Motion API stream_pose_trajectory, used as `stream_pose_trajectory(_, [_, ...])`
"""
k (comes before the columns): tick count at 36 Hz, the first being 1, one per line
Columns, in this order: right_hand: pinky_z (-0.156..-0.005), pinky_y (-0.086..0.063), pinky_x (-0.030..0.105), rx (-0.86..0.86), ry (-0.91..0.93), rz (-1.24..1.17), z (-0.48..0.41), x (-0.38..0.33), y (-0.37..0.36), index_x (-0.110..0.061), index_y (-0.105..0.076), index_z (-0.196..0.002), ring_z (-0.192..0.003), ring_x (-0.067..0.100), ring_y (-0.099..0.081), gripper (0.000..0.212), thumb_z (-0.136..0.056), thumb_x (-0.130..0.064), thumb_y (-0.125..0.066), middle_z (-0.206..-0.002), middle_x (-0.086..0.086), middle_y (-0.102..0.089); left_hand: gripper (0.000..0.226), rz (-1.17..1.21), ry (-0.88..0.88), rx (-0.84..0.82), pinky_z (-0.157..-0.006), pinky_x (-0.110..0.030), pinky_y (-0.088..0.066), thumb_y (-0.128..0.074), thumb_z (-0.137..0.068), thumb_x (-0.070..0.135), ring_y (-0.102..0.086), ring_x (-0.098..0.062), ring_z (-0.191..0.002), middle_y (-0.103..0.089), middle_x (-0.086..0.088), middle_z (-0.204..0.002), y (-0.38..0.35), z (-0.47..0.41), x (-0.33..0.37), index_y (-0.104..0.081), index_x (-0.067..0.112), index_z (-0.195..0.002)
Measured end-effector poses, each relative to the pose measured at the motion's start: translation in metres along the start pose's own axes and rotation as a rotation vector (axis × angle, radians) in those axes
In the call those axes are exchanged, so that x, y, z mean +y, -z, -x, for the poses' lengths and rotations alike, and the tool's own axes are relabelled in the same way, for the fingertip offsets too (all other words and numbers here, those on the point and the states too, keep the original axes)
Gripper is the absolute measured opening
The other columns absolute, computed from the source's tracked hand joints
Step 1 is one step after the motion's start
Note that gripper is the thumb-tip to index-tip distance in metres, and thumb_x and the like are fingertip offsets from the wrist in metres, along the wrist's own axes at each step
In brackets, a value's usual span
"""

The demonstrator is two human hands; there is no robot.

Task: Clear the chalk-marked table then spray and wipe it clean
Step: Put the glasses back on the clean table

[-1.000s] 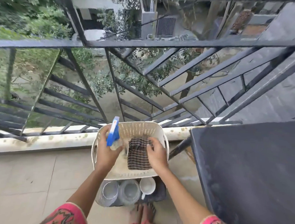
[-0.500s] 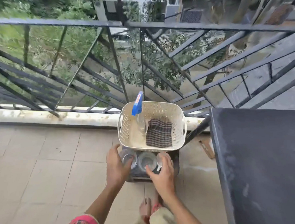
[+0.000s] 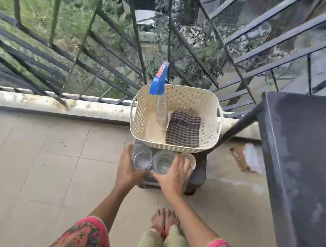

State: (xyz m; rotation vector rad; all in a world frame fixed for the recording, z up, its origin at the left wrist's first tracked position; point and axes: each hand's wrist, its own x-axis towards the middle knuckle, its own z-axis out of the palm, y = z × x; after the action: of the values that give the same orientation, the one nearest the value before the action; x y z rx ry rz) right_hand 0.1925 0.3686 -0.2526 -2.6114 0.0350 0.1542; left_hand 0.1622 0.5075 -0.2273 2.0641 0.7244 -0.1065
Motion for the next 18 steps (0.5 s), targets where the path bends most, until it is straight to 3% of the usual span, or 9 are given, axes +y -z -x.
stream_pose_trajectory(2, [-0.102, -0.022, 0.038, -0.013, -0.007, -0.034, 0.001, 0.0, 0.006, -0.007, -0.051, -0.126, -0.122, 0.032, -0.045, 0.102, -0.045, -0.061, -0.08, -0.123, 0.013, -0.059, 0.107, -0.022, 0.003, 0.013, -0.091, -0.018, -0.035, -0.091, -0.045, 0.03, -0.045, -0.013, -0.118, -0.047, 0.003, -0.129, 0.001, 0.003, 0.0, -0.037, 0.01, -0.136])
stream_pose_trajectory(3, [-0.101, -0.023, 0.038, -0.013, -0.013, -0.05, 0.003, 0.0, 0.009, -0.008, -0.051, -0.127, -0.121, 0.03, -0.045, 0.102, -0.044, -0.061, -0.08, -0.123, 0.011, -0.059, 0.108, -0.012, -0.004, 0.02, -0.09, -0.014, -0.033, -0.089, -0.041, 0.039, -0.044, -0.008, -0.113, -0.046, 0.007, -0.124, 0.001, 0.007, 0.002, -0.039, 0.01, -0.133])
stream_pose_trajectory(5, [-0.098, -0.031, 0.042, -0.01, -0.024, -0.092, 0.008, -0.001, 0.021, -0.009, -0.052, -0.126, -0.117, 0.029, -0.048, 0.102, -0.042, -0.059, -0.081, -0.12, 0.009, -0.061, 0.1, 0.016, -0.002, 0.059, -0.078, 0.0, -0.03, -0.082, -0.037, 0.047, -0.043, -0.001, -0.1, -0.044, 0.014, -0.111, 0.004, 0.018, 0.01, -0.043, 0.016, -0.124])
stream_pose_trajectory(6, [-0.096, -0.035, 0.043, -0.008, -0.027, -0.118, 0.011, -0.004, 0.029, -0.009, -0.053, -0.125, -0.115, 0.029, -0.05, 0.101, -0.042, -0.059, -0.081, -0.119, 0.008, -0.061, 0.095, 0.03, 0.012, 0.085, -0.074, 0.001, -0.03, -0.085, -0.04, 0.04, -0.045, -0.001, -0.097, -0.045, 0.014, -0.109, 0.006, 0.024, 0.012, -0.043, 0.017, -0.121])
stream_pose_trajectory(8, [-0.093, -0.038, 0.042, 0.0, -0.02, -0.163, 0.016, -0.006, 0.042, -0.009, -0.053, -0.123, -0.113, 0.03, -0.052, 0.098, -0.043, -0.058, -0.08, -0.118, 0.008, -0.061, 0.092, 0.043, 0.028, 0.121, -0.081, -0.006, -0.031, -0.09, -0.049, 0.024, -0.048, -0.01, -0.106, -0.047, 0.007, -0.115, 0.011, 0.032, 0.015, -0.042, 0.011, -0.126])
stream_pose_trajectory(13, [-0.101, -0.035, 0.039, 0.002, -0.032, -0.326, 0.03, -0.024, 0.099, -0.006, -0.047, -0.13, -0.119, 0.029, -0.048, 0.095, -0.051, -0.042, -0.086, -0.126, 0.009, -0.053, 0.093, 0.063, 0.0, 0.137, -0.098, -0.033, -0.042, -0.08, -0.045, 0.045, -0.05, -0.017, -0.116, -0.053, 0.0, -0.124, 0.043, 0.058, 0.044, -0.043, 0.014, -0.125])
stream_pose_trajectory(18, [-0.098, -0.037, 0.031, 0.076, 0.0, -0.449, 0.032, -0.054, 0.175, -0.005, -0.042, -0.135, -0.12, 0.027, -0.048, 0.098, -0.054, -0.033, -0.089, -0.128, 0.01, -0.05, 0.099, 0.143, -0.163, 0.178, -0.094, -0.025, -0.038, -0.076, -0.04, 0.051, -0.051, -0.013, -0.112, -0.054, 0.003, -0.121, 0.085, 0.076, 0.116, -0.044, 0.013, -0.126])
